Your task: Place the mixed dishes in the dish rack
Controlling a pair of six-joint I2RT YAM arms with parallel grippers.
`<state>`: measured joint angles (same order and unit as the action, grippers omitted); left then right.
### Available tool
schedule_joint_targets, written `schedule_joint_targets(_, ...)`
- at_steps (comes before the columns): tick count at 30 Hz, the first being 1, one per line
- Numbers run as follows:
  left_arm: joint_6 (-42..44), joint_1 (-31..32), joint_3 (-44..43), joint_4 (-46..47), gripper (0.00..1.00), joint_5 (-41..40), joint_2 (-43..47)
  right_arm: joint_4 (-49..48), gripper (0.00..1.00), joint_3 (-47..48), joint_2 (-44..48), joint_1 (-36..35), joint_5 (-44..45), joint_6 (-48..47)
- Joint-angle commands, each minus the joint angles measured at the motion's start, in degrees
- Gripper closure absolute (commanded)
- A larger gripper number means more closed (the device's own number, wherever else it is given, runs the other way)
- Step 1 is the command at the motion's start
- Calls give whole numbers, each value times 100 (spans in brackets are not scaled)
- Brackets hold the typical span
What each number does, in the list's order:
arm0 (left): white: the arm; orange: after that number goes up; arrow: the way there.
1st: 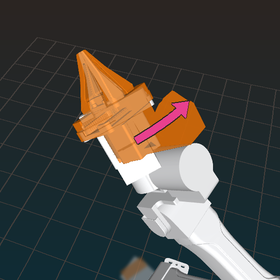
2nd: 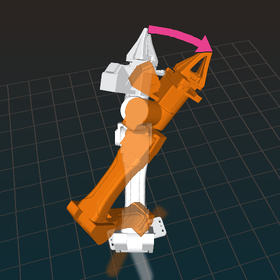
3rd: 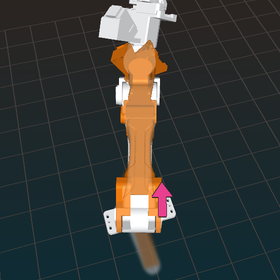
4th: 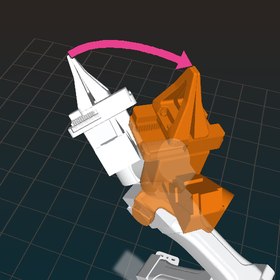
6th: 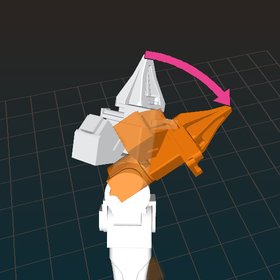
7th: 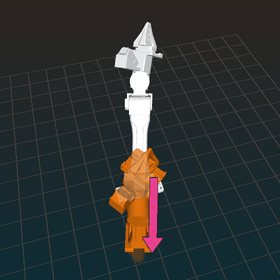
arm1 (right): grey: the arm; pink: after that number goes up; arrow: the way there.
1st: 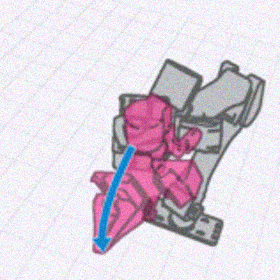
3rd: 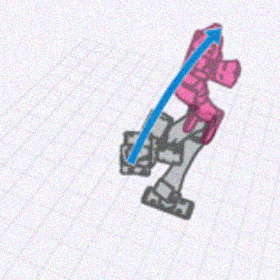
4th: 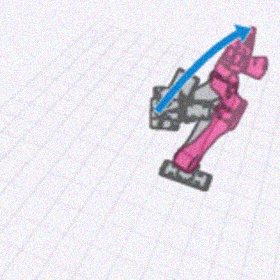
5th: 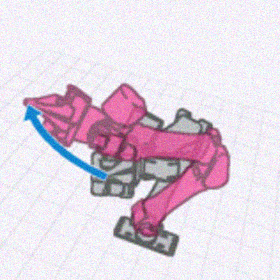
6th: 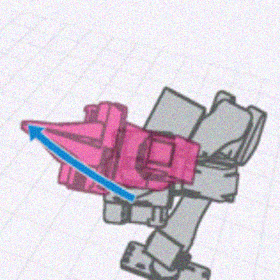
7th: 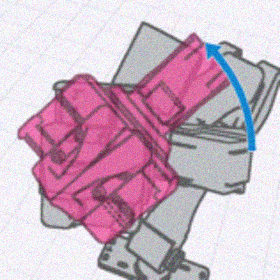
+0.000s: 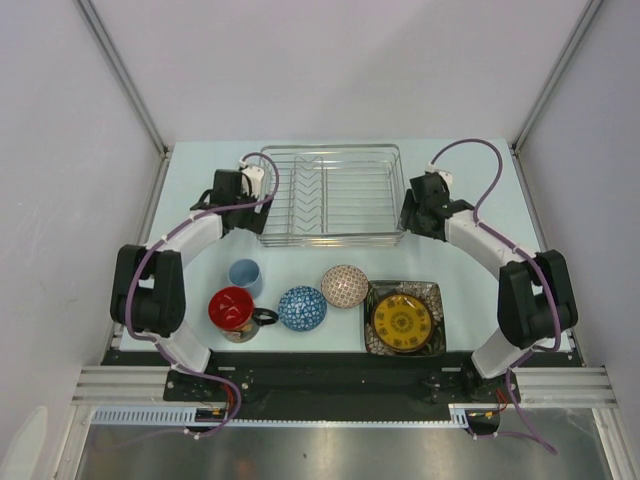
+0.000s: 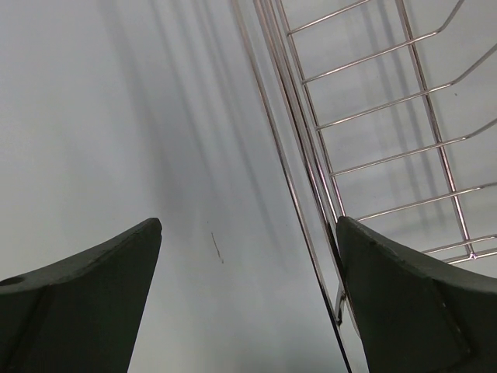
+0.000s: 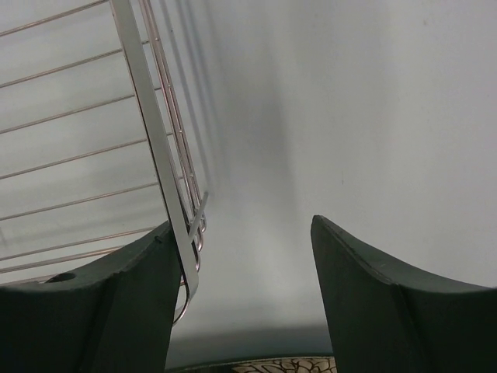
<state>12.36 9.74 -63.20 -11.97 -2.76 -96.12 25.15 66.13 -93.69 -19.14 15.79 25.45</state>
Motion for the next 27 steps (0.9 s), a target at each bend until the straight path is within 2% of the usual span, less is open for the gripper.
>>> schedule_joint_targets(1,241,46,220,98,0,-75,436,746,31,-609,254,41,460,3)
schedule_joint_targets(6,223,72,168,28,0,-66,594,676,22,-707,492,164,478,-5)
schedule_joint_targets(13,284,72,-262,-200,0,-163,1182,588,16,-707,1159,200,618,3)
schedule_joint_targets(18,276,72,-727,-481,0,-172,1796,588,13,-707,2116,-141,899,-75)
schedule_joint_targets(21,206,72,-1035,-902,0,109,2122,526,9,-680,2688,-405,821,-198)
schedule_joint_targets(23,127,72,-1159,-1122,0,565,2263,657,7,-645,2908,-459,724,-146)
schedule_joint_targets(25,21,107,-1256,-1439,0,1099,2421,859,1,-636,2988,-547,522,-67)
schedule_joint_targets(27,47,238,-1291,-1780,0,1470,2501,1053,0,-636,3006,-644,486,-41)
